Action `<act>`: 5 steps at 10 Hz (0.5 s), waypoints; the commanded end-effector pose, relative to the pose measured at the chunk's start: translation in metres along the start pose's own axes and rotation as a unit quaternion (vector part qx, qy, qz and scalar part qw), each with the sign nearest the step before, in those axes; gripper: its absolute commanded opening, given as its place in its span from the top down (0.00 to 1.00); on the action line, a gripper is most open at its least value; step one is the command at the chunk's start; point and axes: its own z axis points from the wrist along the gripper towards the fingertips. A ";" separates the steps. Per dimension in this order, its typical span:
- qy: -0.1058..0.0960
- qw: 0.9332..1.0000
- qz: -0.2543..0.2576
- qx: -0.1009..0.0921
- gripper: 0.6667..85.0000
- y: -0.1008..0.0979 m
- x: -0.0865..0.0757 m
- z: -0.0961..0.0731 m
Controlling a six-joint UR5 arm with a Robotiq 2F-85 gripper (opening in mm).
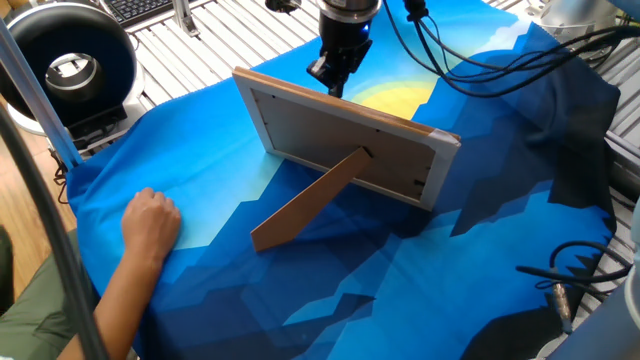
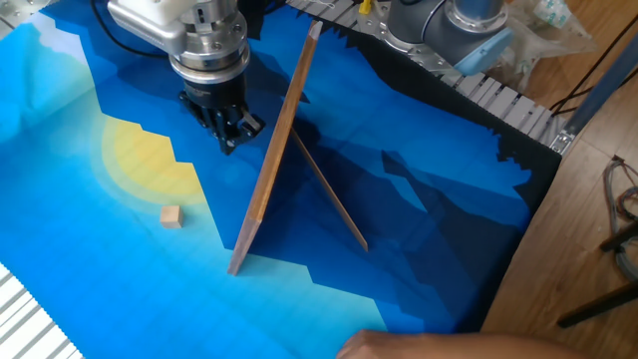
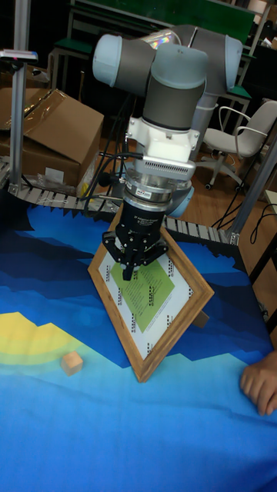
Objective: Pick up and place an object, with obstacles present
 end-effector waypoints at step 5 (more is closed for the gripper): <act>0.045 0.998 0.034 -0.013 0.99 0.014 0.027 -0.023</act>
